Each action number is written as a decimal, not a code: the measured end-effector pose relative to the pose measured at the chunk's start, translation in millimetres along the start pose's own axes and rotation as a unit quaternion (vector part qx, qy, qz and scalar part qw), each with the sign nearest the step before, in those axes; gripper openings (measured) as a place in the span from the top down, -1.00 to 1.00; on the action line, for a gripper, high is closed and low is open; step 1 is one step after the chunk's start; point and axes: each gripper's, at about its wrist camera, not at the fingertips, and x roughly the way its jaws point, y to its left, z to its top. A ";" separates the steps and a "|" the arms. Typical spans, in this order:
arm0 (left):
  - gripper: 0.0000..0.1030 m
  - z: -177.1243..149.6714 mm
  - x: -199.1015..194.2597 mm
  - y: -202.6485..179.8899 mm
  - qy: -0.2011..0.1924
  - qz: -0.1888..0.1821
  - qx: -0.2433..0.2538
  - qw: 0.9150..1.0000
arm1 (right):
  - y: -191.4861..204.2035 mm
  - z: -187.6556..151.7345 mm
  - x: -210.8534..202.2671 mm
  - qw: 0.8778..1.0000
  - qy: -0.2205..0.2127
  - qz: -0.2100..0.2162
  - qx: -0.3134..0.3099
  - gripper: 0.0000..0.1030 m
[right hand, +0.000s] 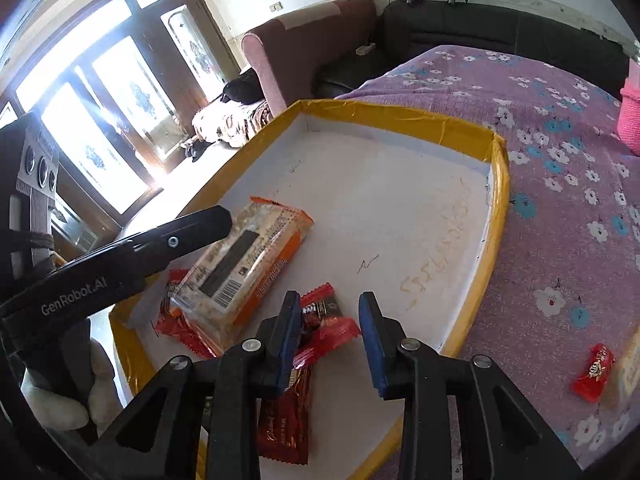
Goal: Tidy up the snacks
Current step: 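Release the cracker pack and red candy into the yellow tray, then grasp a red candy with the left tool while the right tool grasps a biscuit bar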
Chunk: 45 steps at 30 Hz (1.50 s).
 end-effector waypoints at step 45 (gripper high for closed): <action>-0.45 -58.1 -0.9 -182.3 0.045 -0.112 0.085 0.989 | -206.3 -39.6 -75.8 0.971 -0.013 -0.163 0.174 -0.23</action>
